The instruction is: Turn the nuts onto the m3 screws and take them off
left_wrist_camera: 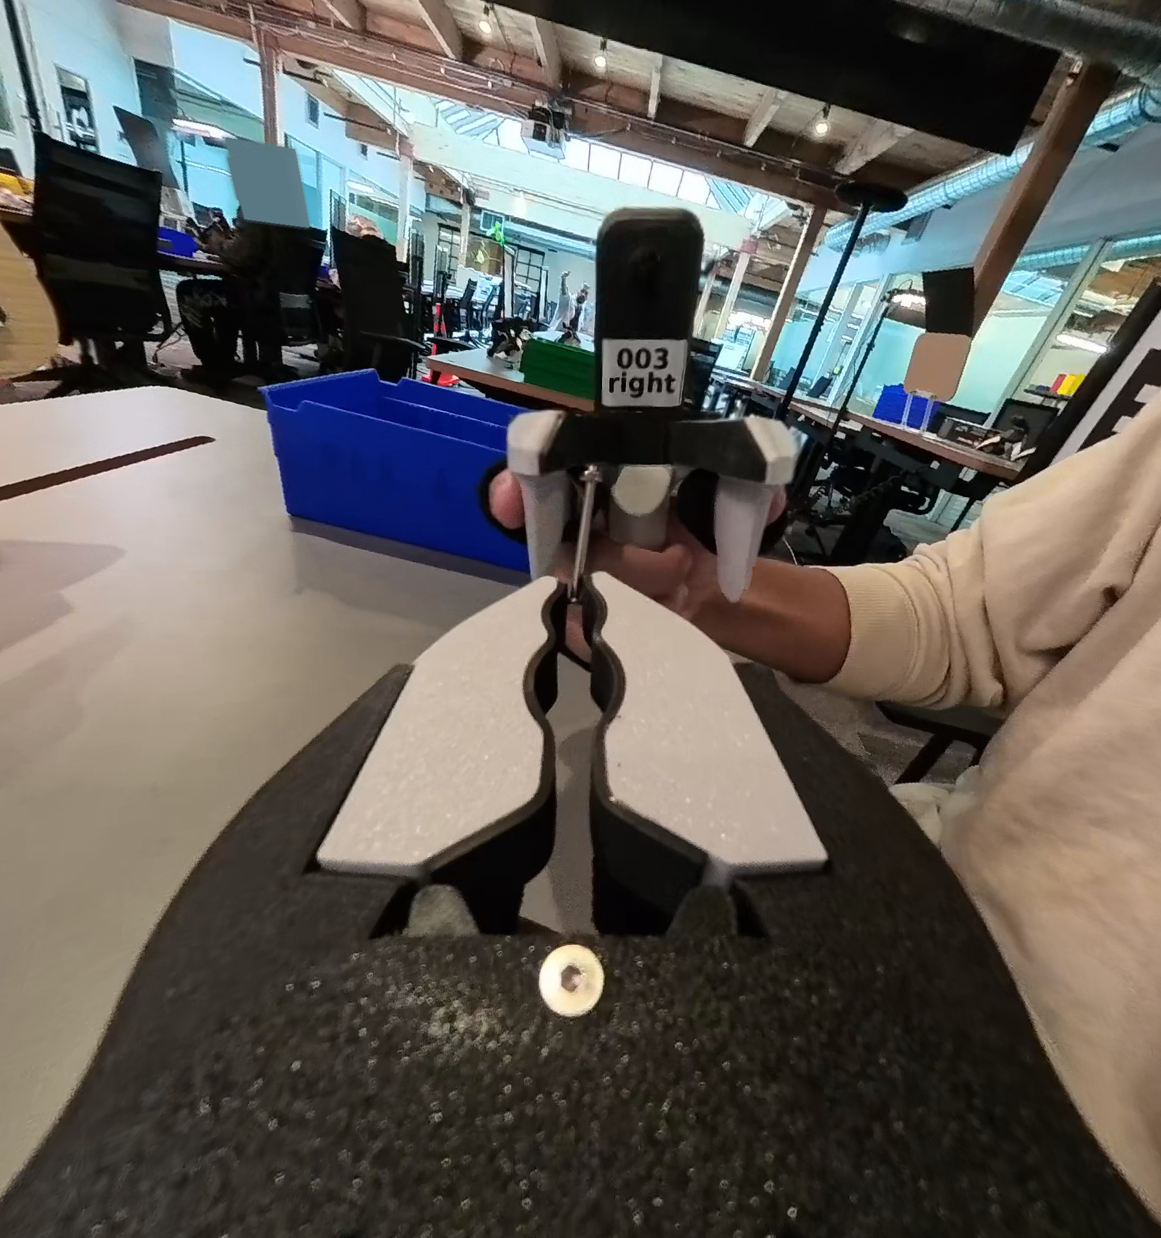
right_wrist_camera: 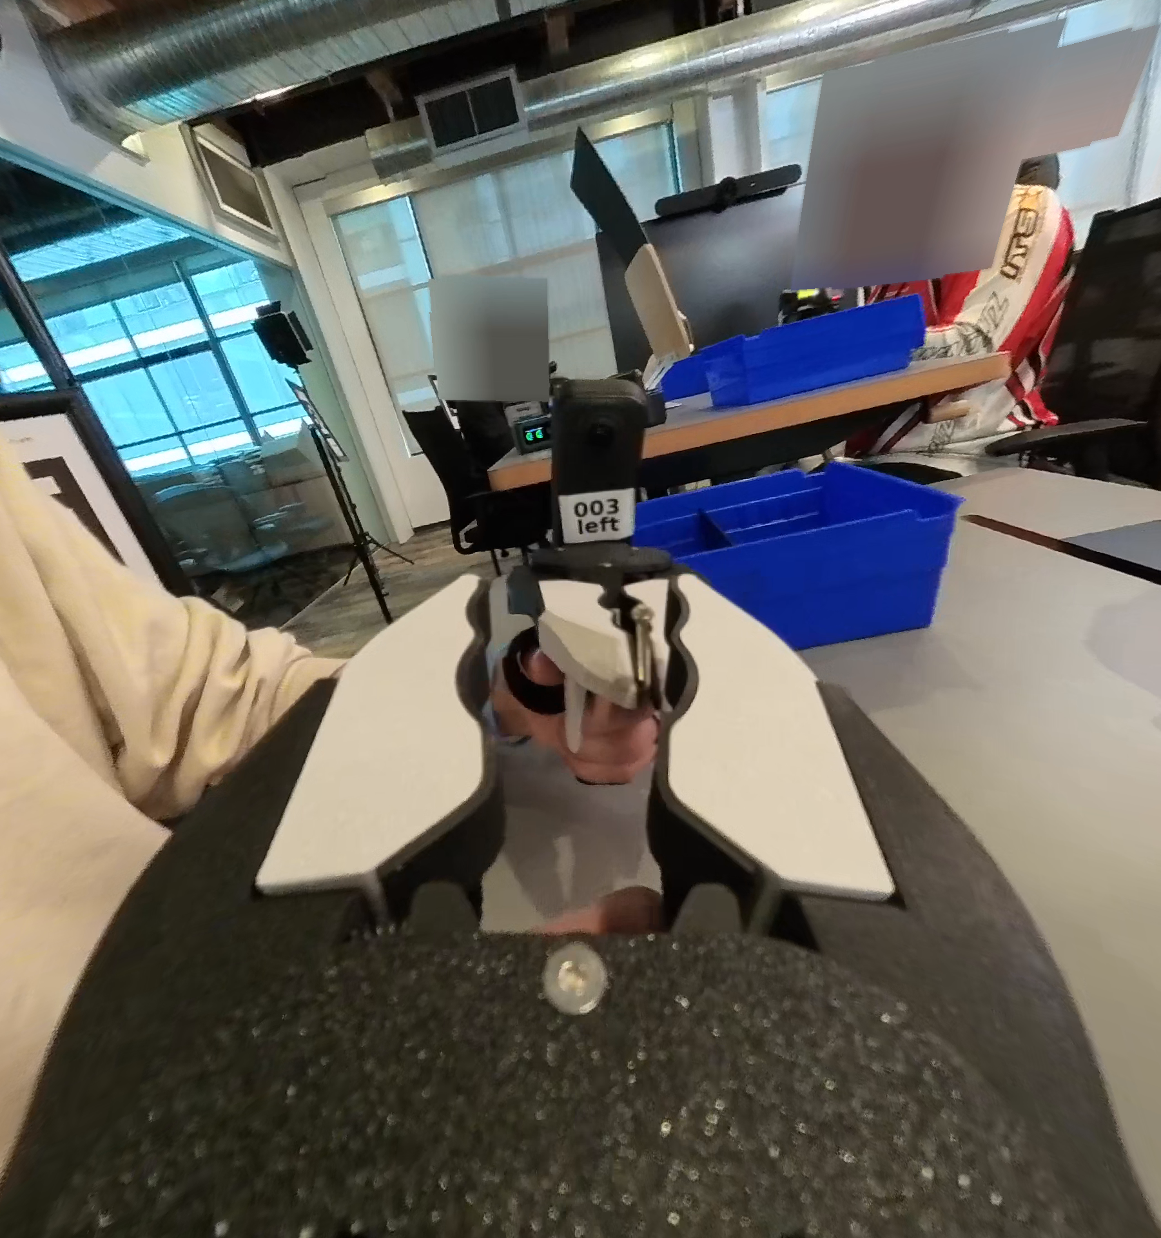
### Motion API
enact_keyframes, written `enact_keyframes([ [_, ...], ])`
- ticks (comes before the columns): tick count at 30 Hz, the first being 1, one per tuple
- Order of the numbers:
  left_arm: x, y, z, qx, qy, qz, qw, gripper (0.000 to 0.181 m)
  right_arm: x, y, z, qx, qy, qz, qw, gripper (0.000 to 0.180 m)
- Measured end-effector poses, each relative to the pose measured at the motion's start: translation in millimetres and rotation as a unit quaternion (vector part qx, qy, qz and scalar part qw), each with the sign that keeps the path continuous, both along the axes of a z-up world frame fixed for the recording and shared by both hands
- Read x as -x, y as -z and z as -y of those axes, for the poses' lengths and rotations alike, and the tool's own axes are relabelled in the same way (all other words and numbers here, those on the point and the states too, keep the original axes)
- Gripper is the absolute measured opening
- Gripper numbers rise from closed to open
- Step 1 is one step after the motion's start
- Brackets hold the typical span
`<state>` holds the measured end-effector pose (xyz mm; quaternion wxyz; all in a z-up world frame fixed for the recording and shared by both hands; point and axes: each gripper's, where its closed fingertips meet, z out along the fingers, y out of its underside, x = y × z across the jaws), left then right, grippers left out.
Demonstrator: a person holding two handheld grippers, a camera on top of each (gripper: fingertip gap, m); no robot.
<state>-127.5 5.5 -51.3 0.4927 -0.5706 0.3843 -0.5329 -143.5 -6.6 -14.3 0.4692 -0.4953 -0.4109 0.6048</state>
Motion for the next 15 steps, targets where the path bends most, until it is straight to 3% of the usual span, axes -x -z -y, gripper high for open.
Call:
enact_keyframes([
  [5, 8, -5, -6, 0.0, -0.017, 0.011, 1.0, 0.003, -14, 1, 3, -0.002, 0.006, -0.005, 1.0, 0.044],
  [15, 4, -3, -2, -0.002, -0.005, 0.004, 1.0, 0.004, -3, 2, 6, -0.003, 0.008, 0.01, 1.0, 0.052],
])
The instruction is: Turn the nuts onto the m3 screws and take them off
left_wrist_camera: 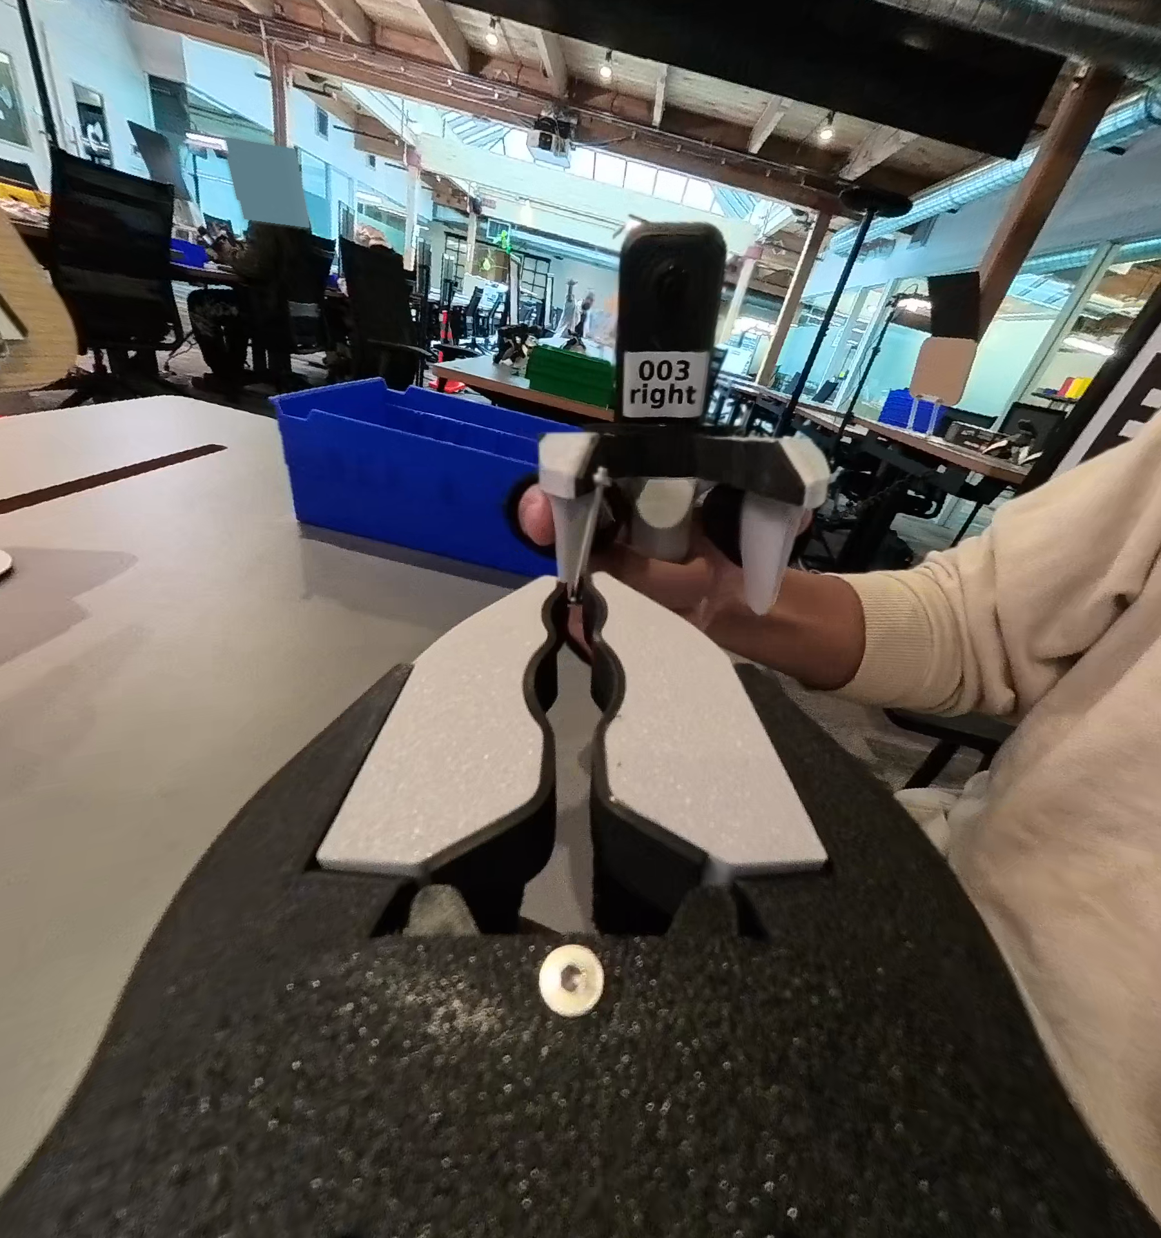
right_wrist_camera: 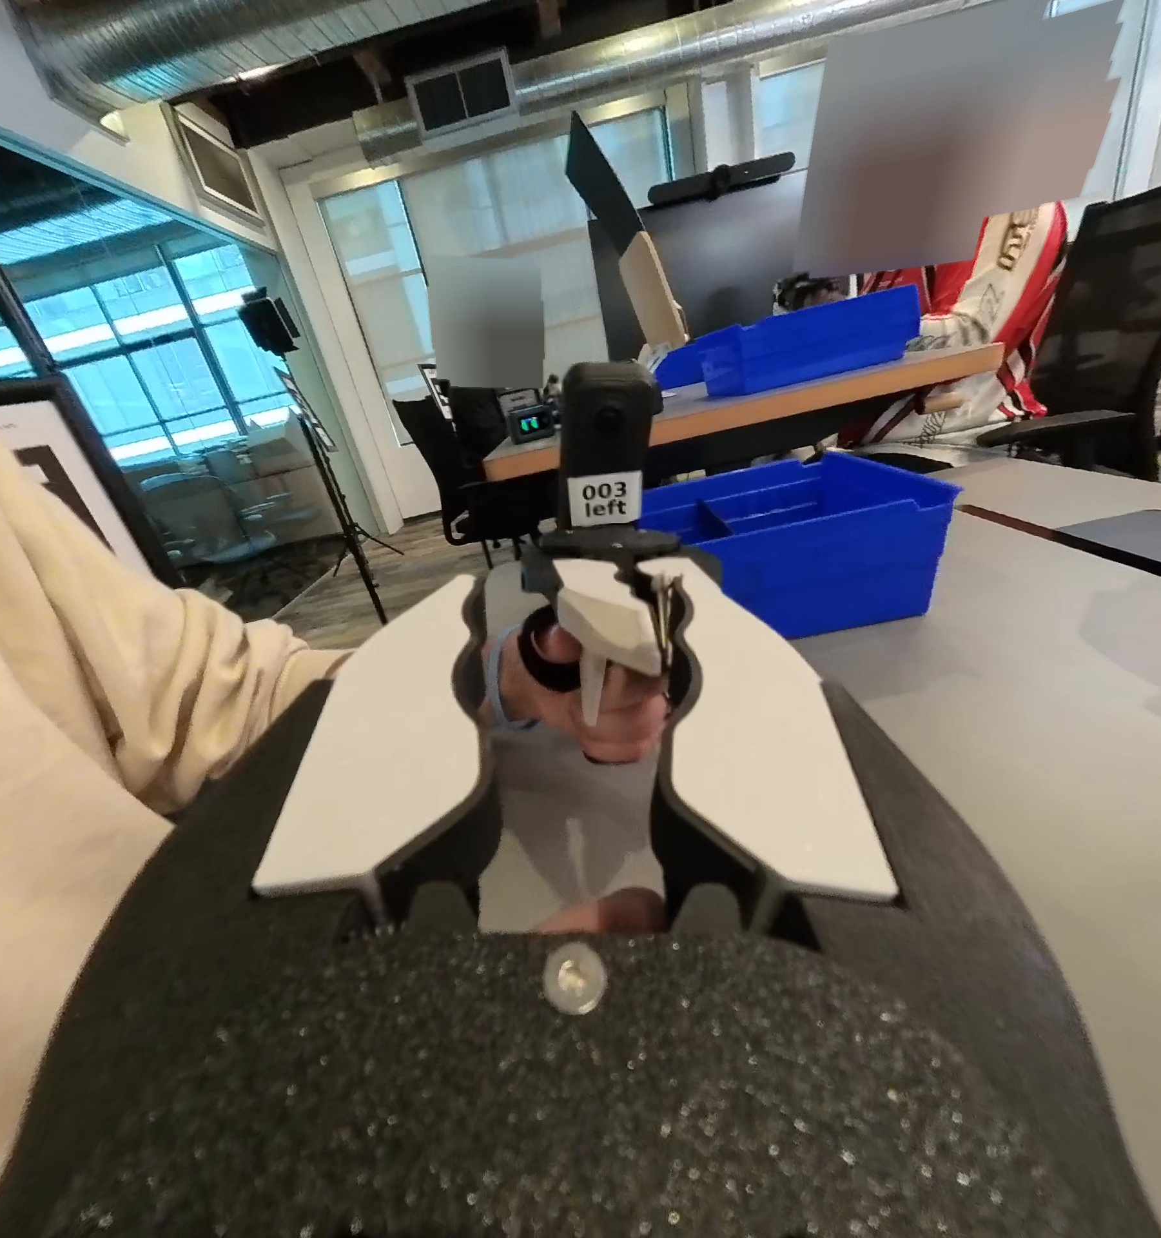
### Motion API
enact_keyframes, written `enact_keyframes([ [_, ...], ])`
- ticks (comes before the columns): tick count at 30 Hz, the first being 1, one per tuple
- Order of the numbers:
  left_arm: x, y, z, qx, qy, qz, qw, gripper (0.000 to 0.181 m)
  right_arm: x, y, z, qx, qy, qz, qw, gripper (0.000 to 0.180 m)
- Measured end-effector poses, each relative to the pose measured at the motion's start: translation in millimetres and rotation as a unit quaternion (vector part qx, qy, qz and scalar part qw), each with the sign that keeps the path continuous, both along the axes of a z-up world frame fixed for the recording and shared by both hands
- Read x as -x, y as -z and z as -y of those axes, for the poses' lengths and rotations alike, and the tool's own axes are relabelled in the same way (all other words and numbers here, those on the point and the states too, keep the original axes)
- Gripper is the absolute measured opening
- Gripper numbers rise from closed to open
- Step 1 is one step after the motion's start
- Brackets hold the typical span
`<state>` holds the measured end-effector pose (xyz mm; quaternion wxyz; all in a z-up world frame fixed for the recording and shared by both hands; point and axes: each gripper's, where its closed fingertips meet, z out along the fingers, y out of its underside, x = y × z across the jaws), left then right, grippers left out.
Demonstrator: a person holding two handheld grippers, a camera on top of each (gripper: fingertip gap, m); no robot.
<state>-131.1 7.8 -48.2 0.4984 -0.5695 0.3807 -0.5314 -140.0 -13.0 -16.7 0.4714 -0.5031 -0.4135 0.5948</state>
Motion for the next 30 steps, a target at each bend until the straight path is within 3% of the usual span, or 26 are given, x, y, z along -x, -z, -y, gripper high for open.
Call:
enact_keyframes([
  [11, -1, 12, -1, -0.015, -0.022, -0.044, 0.999, 0.004, -57, 65, -23, 0.005, 0.182, 0.133, 0.974, 0.041],
  [19, 1, 11, 0, -0.017, -0.024, -0.04, 0.999, 0.004, -53, 56, -18, 0.006, 0.146, 0.118, 0.982, 0.04],
  [24, -5, 21, 2, -0.03, -0.018, -0.07, 0.997, 0.004, -31, 40, -21, -0.088, 0.074, 0.231, 0.966, 0.036],
  [30, -8, 23, 5, -0.033, -0.009, -0.078, 0.996, 0.004, -15, 34, -11, -0.135, -0.022, 0.326, 0.935, 0.029],
])
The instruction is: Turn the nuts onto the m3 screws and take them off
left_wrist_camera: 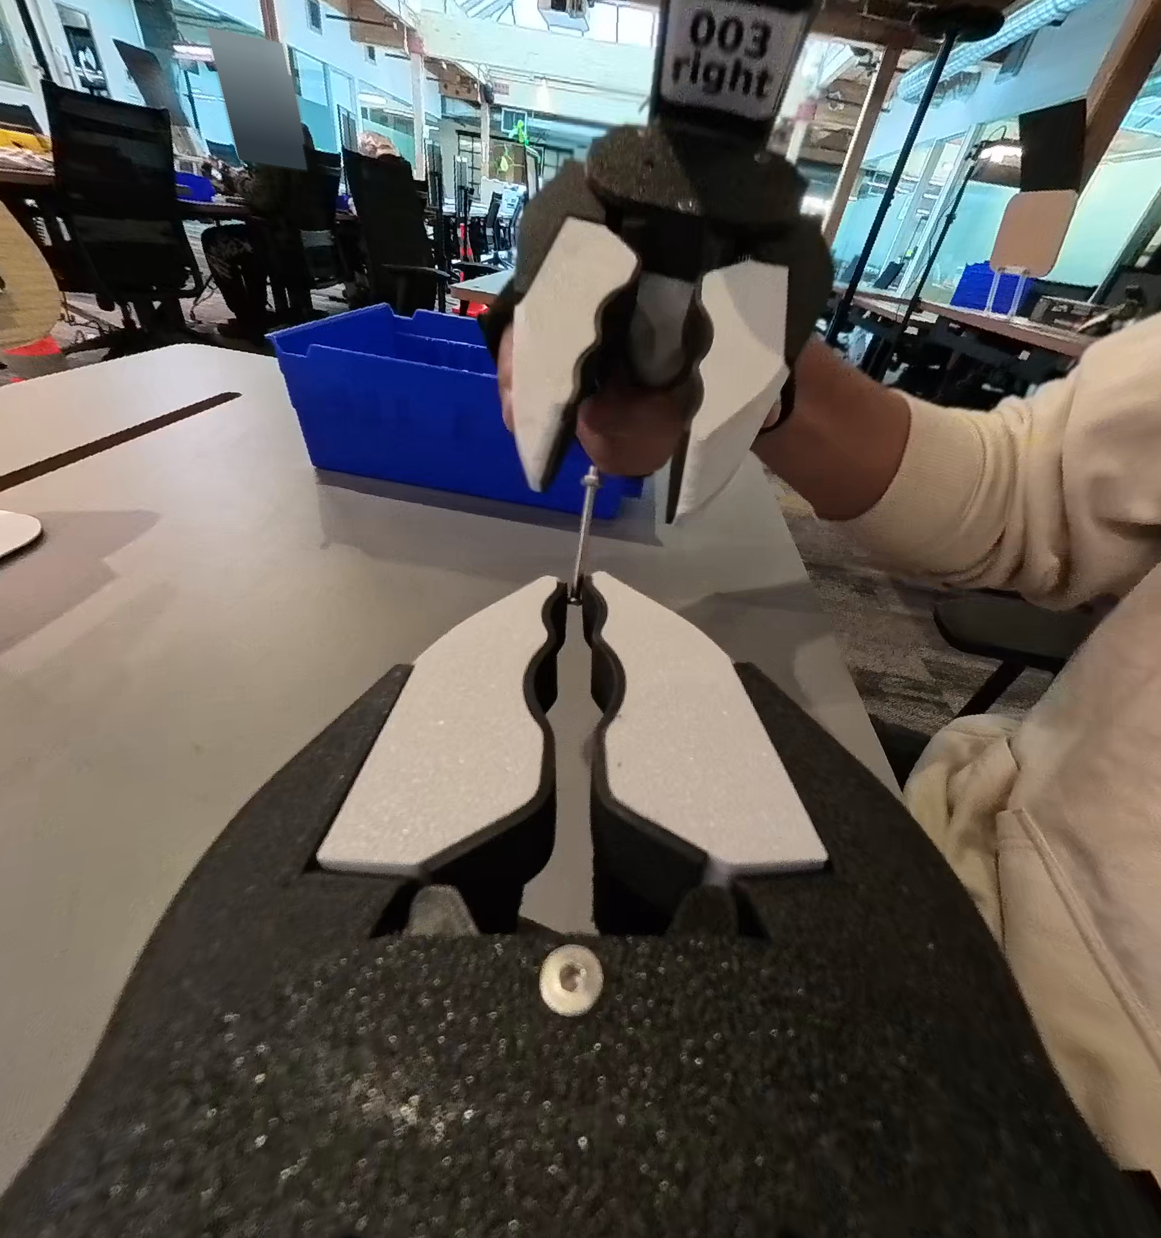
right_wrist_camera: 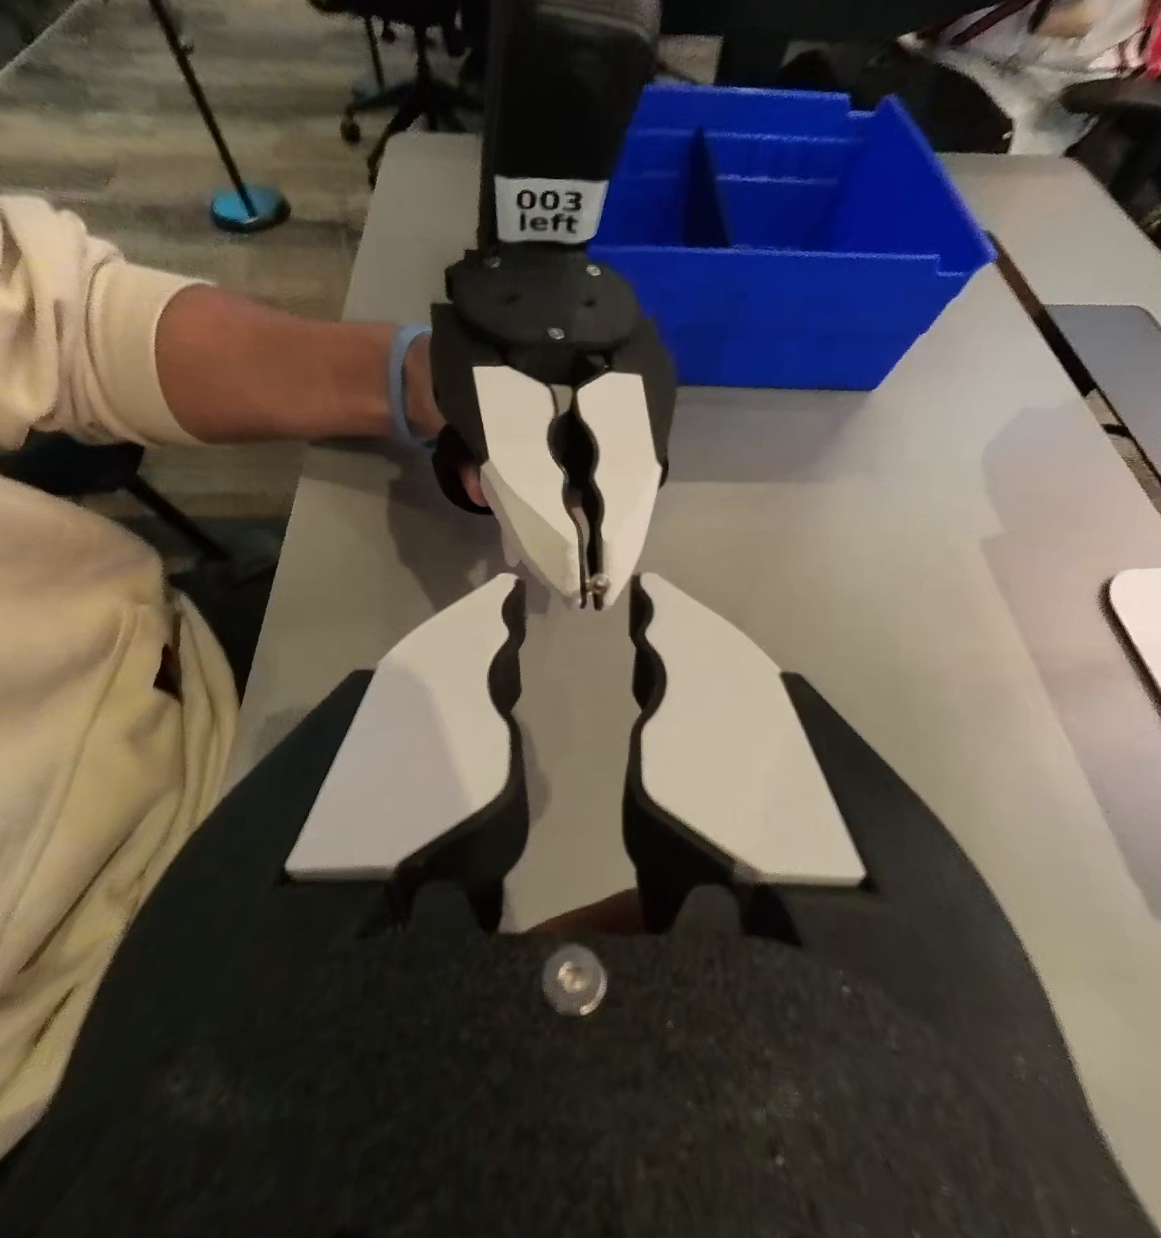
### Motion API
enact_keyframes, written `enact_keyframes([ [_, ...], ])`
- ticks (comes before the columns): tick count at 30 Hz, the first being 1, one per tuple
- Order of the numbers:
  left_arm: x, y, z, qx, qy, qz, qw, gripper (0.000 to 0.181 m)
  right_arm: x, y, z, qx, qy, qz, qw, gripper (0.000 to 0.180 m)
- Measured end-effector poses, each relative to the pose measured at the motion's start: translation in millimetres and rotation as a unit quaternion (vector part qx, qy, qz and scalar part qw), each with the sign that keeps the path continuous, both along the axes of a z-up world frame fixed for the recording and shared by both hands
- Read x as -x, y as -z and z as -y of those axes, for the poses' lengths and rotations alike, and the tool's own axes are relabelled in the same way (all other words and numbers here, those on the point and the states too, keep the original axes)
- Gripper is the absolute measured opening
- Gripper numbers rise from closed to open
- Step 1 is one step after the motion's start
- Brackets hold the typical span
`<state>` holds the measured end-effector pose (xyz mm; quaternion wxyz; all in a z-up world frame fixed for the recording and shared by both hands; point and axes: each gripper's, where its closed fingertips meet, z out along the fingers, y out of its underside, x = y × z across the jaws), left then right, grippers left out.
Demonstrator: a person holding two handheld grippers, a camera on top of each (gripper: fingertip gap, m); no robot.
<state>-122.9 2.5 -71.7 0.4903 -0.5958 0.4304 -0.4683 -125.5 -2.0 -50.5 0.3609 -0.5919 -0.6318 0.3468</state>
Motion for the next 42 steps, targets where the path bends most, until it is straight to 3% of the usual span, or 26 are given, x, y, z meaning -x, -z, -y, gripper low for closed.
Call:
enact_keyframes([
  [4, -1, 2, 1, -0.004, 0.001, -0.008, 1.0, 0.004, 1, 0, -1, -0.012, -0.012, 0.026, 1.0, 0.022],
  [7, -2, 3, 1, -0.005, 0.002, -0.011, 1.0, 0.004, -1, 4, -3, -0.029, -0.012, 0.052, 0.998, 0.006],
  [16, -1, -2, -1, -0.017, -0.016, 0.0, 1.0, 0.004, -7, 4, -9, -0.054, 0.007, 0.064, 0.996, 0.005],
  [20, 6, -11, -8, -0.02, -0.067, 0.01, 0.998, 0.051, -15, -4, -20, -0.065, 0.061, 0.019, 0.996, 0.005],
  [23, 19, -11, -16, -0.025, -0.156, 0.006, 0.987, 0.057, -25, -10, -28, -0.069, 0.132, -0.045, 0.988, 0.005],
  [27, 59, 8, -32, -0.051, -0.364, -0.07, 0.927, 0.049, -45, 3, -40, -0.082, 0.267, -0.114, 0.953, 0.005],
  [30, 78, 17, -28, -0.038, -0.449, -0.072, 0.89, 0.045, -61, 14, -41, -0.078, 0.377, -0.164, 0.908, 0.005],
  [35, 76, 32, -25, 0.019, -0.458, -0.051, 0.887, 0.047, -96, 15, -28, -0.091, 0.488, -0.211, 0.842, 0.005],
  [38, 78, 27, -24, 0.01, -0.463, -0.032, 0.886, 0.046, -132, -12, -23, -0.125, 0.519, -0.227, 0.814, 0.005],
  [42, 77, 27, -24, 0.014, -0.457, -0.028, 0.889, 0.047, -220, -62, -41, -0.161, 0.574, -0.229, 0.77, 0.005],
])
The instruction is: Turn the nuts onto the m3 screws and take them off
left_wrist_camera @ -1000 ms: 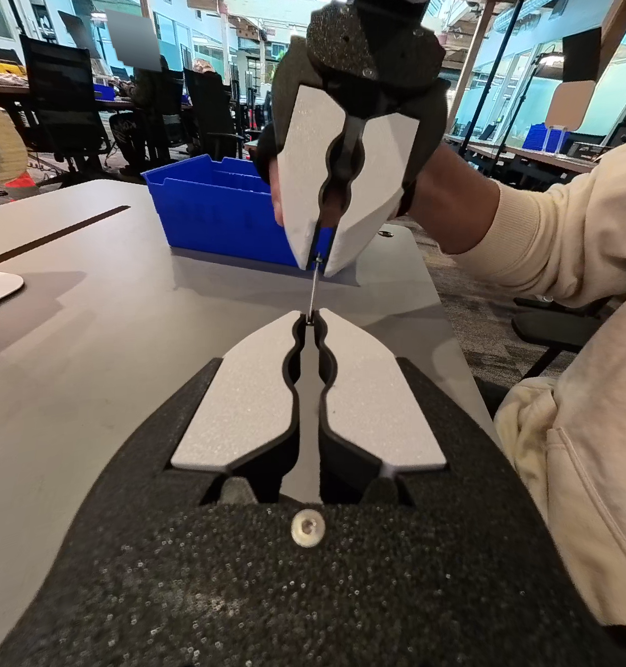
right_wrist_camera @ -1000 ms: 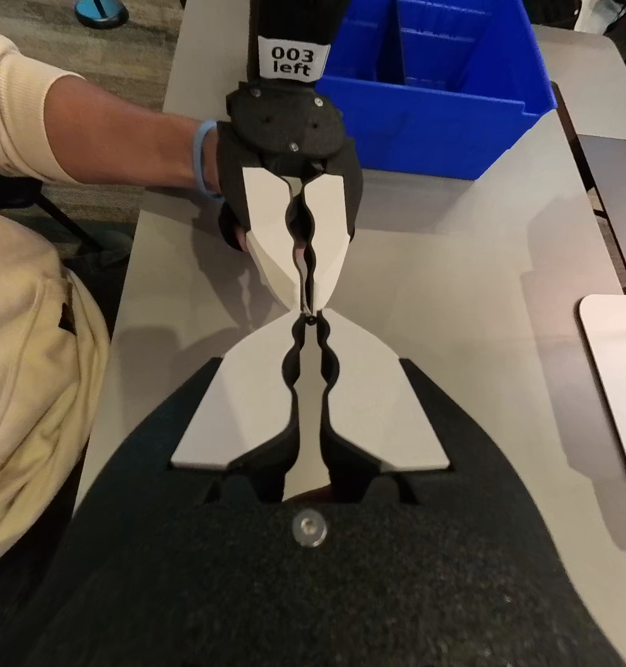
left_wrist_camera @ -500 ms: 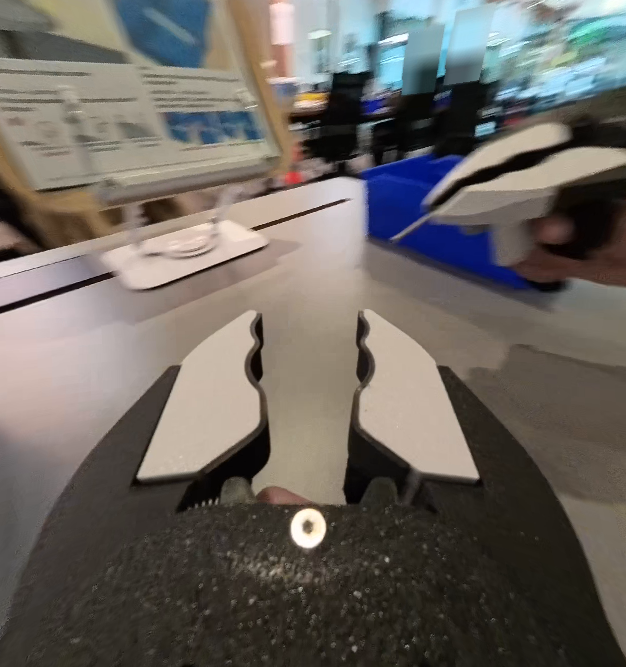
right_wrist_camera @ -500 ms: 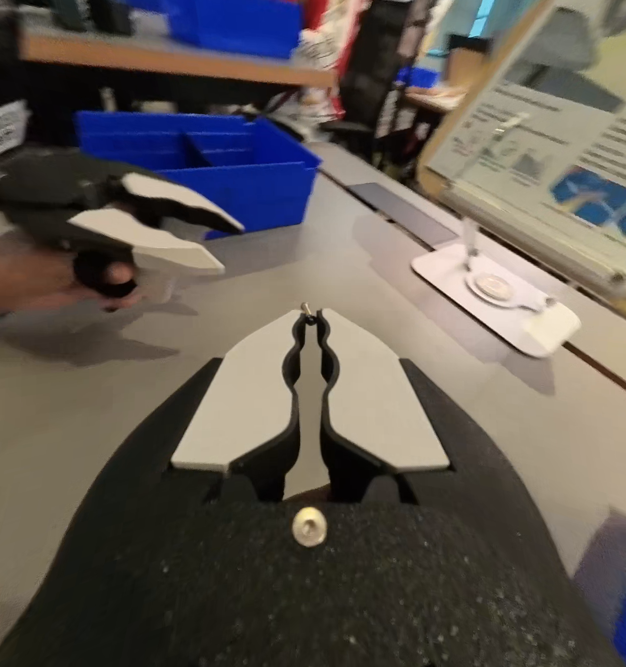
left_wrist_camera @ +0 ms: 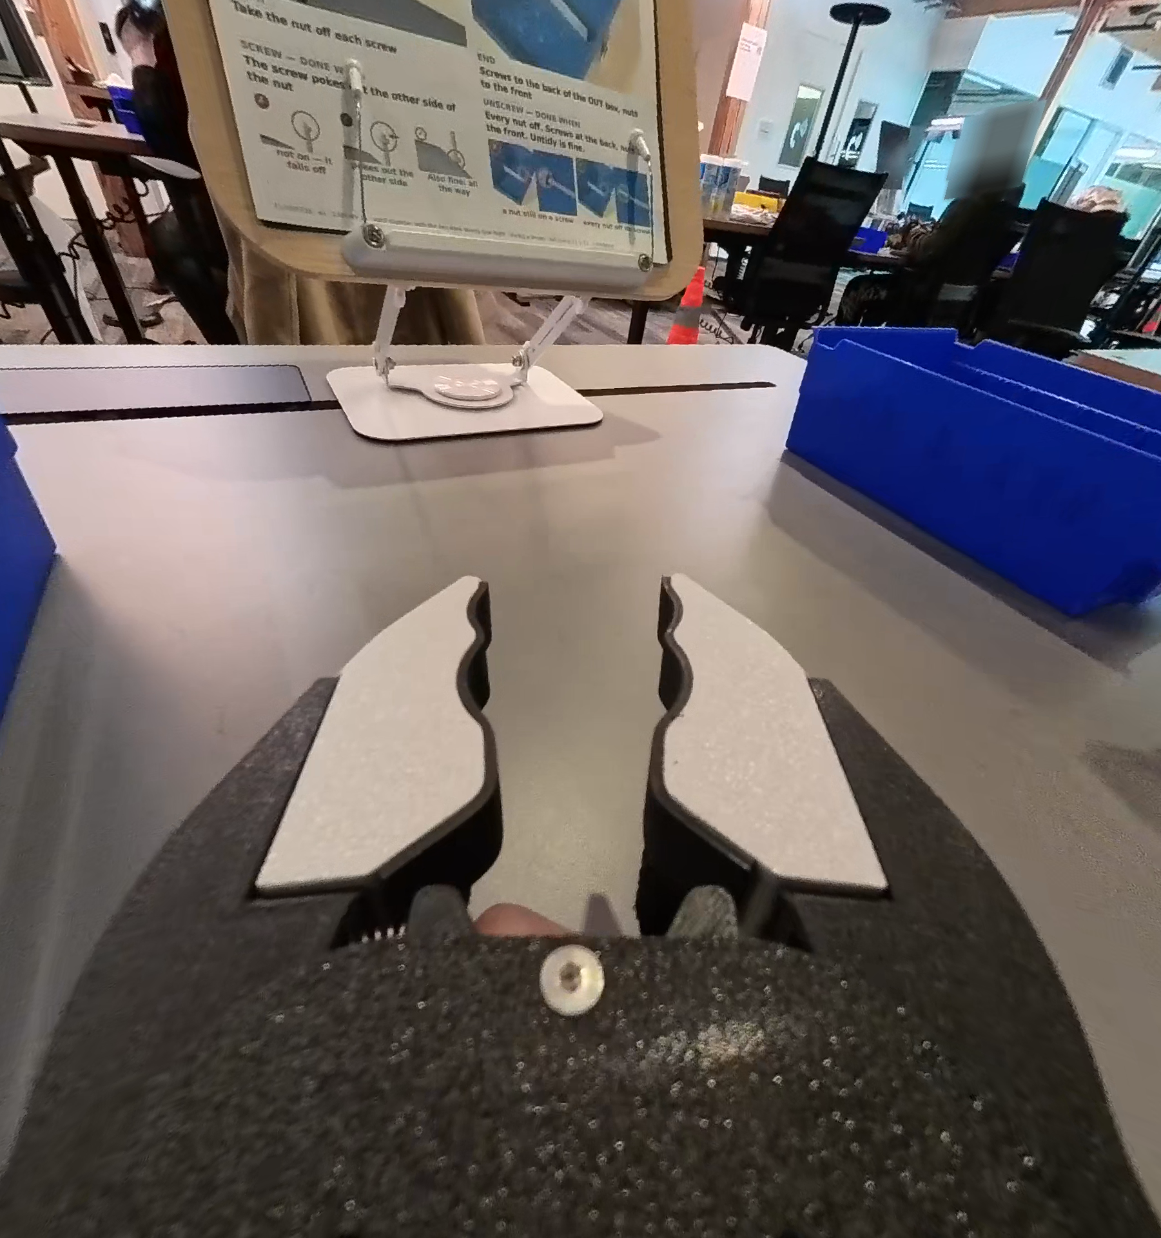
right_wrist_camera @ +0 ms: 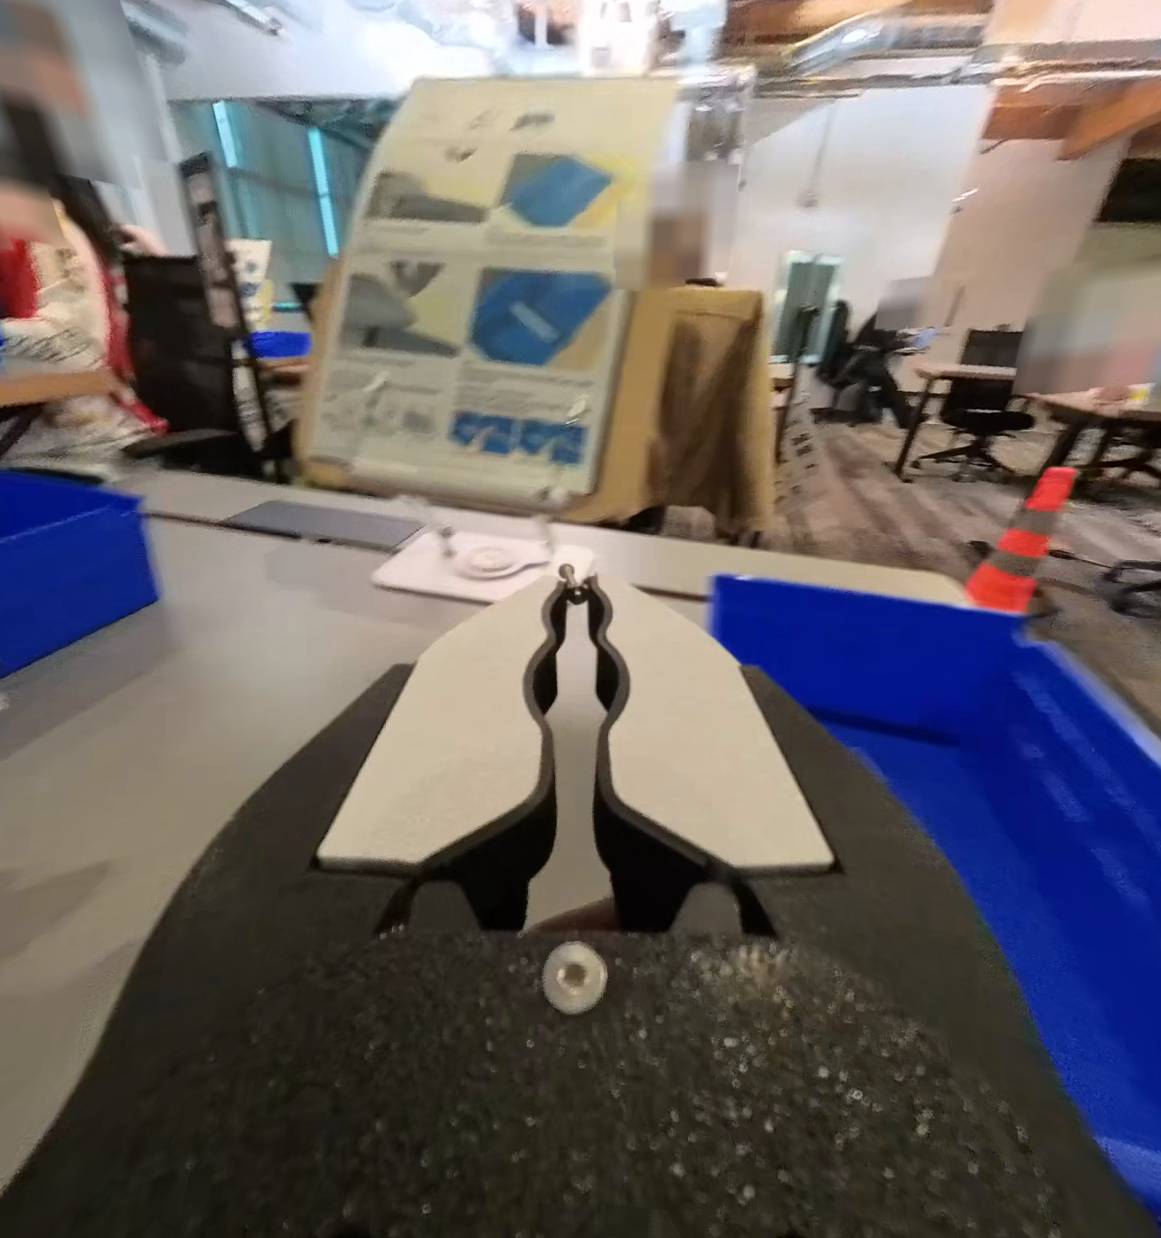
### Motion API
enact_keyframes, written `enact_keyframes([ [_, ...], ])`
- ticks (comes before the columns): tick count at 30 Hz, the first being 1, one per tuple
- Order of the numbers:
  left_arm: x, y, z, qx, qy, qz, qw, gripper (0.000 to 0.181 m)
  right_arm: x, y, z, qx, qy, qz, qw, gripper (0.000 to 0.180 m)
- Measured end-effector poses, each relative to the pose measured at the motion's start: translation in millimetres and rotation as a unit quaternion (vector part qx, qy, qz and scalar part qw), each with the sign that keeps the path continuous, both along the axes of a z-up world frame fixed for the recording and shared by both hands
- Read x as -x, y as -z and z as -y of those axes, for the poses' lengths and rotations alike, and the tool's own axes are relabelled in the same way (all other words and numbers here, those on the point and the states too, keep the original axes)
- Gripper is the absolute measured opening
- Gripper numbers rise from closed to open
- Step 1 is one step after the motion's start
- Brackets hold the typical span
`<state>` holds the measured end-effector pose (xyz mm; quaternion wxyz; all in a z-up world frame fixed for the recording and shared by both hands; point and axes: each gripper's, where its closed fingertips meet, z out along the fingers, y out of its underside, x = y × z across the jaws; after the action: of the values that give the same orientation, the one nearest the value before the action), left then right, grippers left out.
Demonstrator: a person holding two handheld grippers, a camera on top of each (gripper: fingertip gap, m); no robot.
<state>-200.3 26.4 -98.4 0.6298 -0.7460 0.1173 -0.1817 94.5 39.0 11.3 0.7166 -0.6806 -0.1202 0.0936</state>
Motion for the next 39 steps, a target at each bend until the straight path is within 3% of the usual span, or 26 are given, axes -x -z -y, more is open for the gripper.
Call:
enact_keyframes([
  [2, -2, 0, 1, -0.003, 0.005, -0.006, 1.0, 0.048, -44, -11, -22, 0.002, 0.02, 0.01, 1.0, 0.005],
  [4, -4, 0, 2, -0.008, 0.007, -0.013, 1.0, 0.047, -71, 5, -54, 0.041, -0.001, 0.034, 0.999, 0.005],
  [8, -9, -1, 5, -0.022, 0.008, -0.035, 0.999, 0.047, -103, 66, -117, 0.141, -0.023, 0.015, 0.99, 0.005],
  [13, -11, -1, 6, -0.025, 0.016, -0.038, 0.999, 0.047, -104, 138, -163, 0.272, -0.018, 0.09, 0.958, 0.006],
  [19, -11, -2, 7, -0.022, 0.02, -0.026, 0.999, 0.047, -91, 170, -178, 0.333, -0.041, 0.107, 0.936, 0.006],
  [30, -12, -1, 7, -0.022, 0.022, -0.03, 0.999, 0.047, -102, 204, -161, 0.427, -0.04, 0.123, 0.895, 0.006],
  [34, -13, -1, 7, -0.023, 0.024, -0.032, 0.999, 0.048, -109, 175, -160, 0.401, -0.035, 0.112, 0.909, 0.021],
  [37, -12, -1, 7, -0.022, 0.021, -0.03, 0.999, 0.048, -116, 89, -146, 0.285, 0.0, 0.064, 0.957, 0.022],
  [39, -12, 0, 6, -0.019, 0.016, -0.032, 0.999, 0.048, -105, 19, -114, 0.165, 0.015, 0.027, 0.986, 0.022],
])
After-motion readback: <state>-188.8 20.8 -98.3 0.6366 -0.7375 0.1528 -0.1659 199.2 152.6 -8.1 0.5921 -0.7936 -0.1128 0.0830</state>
